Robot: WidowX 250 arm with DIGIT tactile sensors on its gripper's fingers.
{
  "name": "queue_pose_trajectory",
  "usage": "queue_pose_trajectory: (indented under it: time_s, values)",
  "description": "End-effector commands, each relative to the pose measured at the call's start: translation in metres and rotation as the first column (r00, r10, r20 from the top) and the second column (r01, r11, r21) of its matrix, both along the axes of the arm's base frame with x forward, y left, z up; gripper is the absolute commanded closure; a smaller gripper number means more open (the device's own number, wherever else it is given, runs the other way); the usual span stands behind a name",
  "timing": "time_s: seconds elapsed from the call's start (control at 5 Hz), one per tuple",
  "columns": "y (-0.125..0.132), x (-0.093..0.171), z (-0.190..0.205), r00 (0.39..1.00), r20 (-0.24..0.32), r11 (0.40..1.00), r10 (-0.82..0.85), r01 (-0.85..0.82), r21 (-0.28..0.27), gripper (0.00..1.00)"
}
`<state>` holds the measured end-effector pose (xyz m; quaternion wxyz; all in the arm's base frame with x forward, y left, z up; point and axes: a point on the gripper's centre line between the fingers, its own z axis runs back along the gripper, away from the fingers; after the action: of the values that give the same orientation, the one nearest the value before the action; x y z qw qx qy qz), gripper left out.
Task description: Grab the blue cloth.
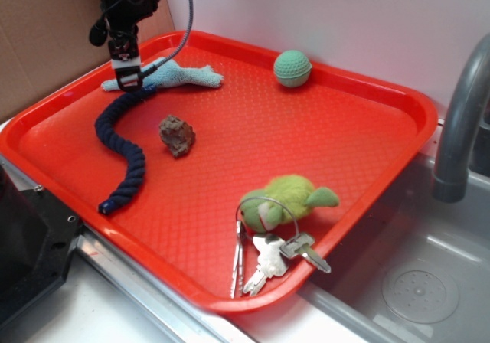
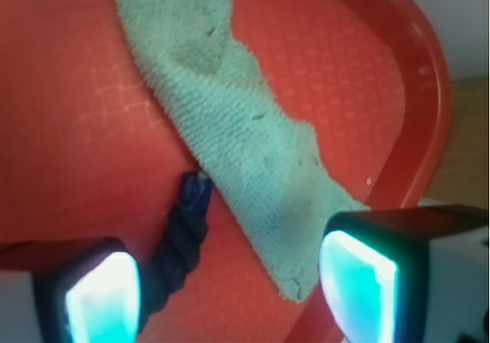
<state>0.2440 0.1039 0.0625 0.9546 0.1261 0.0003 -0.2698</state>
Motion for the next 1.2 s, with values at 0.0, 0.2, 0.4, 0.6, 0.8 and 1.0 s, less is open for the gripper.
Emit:
queue_pose_trajectory:
  time_s: [0.0, 0.2, 0.4, 0.6, 0.8, 1.0]
  values:
    - [0.004, 0.011, 0.014, 0.999, 0.05, 1.0, 0.011, -0.012, 0.016, 0.0]
    - [0.004, 0.011, 0.014, 0.999, 0.05, 1.0, 0.011, -0.012, 0.016, 0.0]
    - [0.013, 0.027, -0.009, 0.999, 0.045, 0.999, -0.027, 0.027, -0.016, 0.0]
    - [0.029, 0.048, -0.025, 0.999, 0.032, 0.999, -0.017, 0.018, -0.033, 0.0]
    - [0.034, 0.057, -0.034, 0.999, 0.047, 1.0, -0.006, 0.007, -0.016, 0.0]
    - [0.029, 0.055, -0.03, 0.998, 0.061, 0.999, -0.019, 0.021, -0.035, 1.0]
